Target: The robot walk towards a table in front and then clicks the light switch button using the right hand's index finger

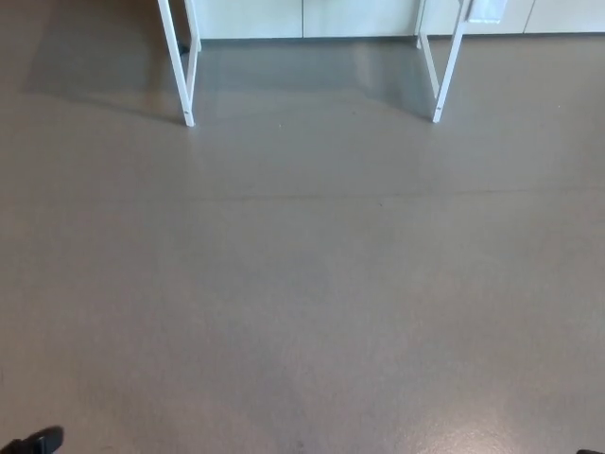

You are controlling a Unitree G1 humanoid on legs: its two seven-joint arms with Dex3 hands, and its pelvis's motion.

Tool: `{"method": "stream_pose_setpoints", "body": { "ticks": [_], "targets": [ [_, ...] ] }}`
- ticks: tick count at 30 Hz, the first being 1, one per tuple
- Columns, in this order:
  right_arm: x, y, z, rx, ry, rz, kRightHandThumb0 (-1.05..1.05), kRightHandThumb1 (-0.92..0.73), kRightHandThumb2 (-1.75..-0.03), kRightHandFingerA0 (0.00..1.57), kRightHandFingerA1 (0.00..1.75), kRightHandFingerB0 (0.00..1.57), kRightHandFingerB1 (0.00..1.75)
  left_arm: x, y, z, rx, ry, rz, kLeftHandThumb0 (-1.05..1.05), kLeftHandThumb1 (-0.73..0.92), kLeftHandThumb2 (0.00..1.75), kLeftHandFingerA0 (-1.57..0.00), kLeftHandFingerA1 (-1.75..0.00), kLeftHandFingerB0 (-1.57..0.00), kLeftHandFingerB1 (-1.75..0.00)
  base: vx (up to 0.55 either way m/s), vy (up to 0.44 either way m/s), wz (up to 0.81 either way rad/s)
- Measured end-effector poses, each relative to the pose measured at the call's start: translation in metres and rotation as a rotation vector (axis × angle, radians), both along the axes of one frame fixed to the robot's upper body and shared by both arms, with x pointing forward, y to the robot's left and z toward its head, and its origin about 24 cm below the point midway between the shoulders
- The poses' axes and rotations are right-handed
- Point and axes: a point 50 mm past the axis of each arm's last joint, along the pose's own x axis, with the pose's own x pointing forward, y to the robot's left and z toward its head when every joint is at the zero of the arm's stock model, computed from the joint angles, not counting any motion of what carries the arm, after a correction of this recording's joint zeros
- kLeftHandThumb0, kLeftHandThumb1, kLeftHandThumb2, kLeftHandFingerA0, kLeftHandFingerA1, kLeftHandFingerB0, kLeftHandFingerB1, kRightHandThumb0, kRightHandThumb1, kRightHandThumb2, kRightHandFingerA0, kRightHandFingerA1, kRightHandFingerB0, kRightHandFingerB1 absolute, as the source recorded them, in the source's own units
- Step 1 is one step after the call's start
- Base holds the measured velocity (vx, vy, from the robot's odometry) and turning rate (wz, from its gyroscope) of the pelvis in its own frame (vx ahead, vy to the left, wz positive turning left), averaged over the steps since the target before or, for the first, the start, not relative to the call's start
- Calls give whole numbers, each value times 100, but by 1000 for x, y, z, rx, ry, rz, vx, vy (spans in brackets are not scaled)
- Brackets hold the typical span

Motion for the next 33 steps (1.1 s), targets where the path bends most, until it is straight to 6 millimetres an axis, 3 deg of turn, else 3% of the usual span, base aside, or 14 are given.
{"method": "stream_pose_setpoints", "body": {
  "ticks": [9, 33],
  "targets": [
    [-18, 3, -5, 69, 19, -11, -31, -50, -54, 73, 51, 53, 45, -13, -3, -2, -83, 47, 5, -13, 80, 66, -26, -43, -14, -34, 0, 0, 0],
    [-26, 3, -5, 63, 15, -4, -33, -47, -54, 79, 51, 56, 45, -11, -7, 0, -106, 49, -24, -15, 83, 67, -25, -43, -15, -35, 3, -7, 2]
  ]
}}
